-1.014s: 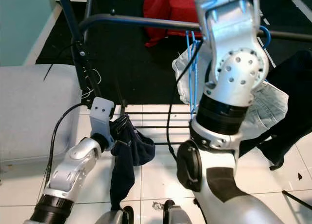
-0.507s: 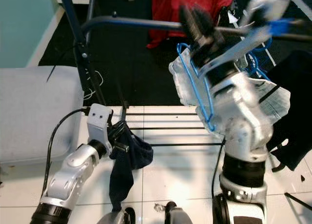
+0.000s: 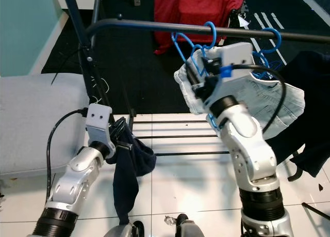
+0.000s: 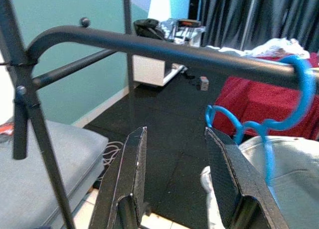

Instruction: Hang hanger

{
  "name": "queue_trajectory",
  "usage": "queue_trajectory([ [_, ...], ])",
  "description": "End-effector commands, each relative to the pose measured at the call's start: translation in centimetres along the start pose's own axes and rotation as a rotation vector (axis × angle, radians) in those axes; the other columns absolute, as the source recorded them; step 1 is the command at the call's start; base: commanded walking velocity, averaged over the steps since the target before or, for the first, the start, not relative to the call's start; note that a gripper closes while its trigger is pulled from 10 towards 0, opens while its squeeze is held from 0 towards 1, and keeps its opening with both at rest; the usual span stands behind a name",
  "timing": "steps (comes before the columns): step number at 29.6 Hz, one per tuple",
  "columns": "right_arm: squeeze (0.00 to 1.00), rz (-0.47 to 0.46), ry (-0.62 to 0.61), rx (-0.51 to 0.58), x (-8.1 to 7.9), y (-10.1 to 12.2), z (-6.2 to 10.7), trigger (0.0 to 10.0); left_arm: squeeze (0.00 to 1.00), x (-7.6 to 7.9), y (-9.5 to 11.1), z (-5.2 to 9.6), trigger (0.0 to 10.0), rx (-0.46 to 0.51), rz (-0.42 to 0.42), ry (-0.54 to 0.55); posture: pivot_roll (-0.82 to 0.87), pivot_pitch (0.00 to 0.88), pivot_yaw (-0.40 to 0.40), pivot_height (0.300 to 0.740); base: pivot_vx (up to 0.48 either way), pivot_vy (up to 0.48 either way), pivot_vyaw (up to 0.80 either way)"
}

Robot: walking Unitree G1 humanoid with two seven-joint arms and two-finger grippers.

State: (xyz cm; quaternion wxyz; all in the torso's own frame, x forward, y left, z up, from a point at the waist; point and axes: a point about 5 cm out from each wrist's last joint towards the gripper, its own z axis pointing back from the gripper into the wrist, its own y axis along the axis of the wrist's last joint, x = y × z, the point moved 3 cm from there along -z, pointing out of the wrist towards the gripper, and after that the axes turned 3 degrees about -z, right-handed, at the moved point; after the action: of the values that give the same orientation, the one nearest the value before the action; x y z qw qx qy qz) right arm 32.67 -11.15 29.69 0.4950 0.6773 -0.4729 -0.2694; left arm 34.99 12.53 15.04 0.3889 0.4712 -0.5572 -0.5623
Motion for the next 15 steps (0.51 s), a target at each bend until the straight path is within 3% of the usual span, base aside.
queue_trajectory([
  [1,0.0,0.0,0.007,-0.024,-0.5,-0.9,0.5,10.0,0.0,0.2,-0.4,0.0,10.0,-0.002,0.005,-0.008,-0.03,0.205,-0.019,0.74,0.0,0.0,0.0],
  [6,0.0,-0.041,0.044,-0.047,-1.5,-1.8,0.8,10.0,0.0,0.3,-0.7,0.1,10.0,-0.014,-0.007,-0.016,-0.03,0.198,-0.019,0.74,0.0,0.0,0.0],
  [8,0.0,-0.128,0.182,-0.067,-4.3,-2.8,1.3,10.0,0.0,0.1,-1.2,0.1,10.0,-0.031,-0.016,-0.009,-0.03,0.199,-0.025,0.74,0.0,0.0,0.0],
  [10,0.0,-0.154,0.23,-0.067,-5.1,-2.9,1.4,10.0,0.0,-0.1,-1.2,0.1,10.0,-0.033,-0.016,-0.004,-0.03,0.198,-0.025,0.74,0.0,0.0,0.0],
  [12,0.0,-0.121,0.318,-0.206,-6.4,-5.6,2.3,10.0,0.0,-1.0,-1.5,0.1,10.0,-0.052,-0.021,0.044,-0.03,0.197,-0.019,0.74,0.0,0.0,0.0],
  [15,0.0,-0.077,0.327,-0.282,-6.5,-7.4,2.9,10.0,0.0,-1.4,-1.8,0.2,10.0,-0.068,-0.025,0.063,-0.03,0.194,-0.018,0.74,0.0,0.0,0.0],
])
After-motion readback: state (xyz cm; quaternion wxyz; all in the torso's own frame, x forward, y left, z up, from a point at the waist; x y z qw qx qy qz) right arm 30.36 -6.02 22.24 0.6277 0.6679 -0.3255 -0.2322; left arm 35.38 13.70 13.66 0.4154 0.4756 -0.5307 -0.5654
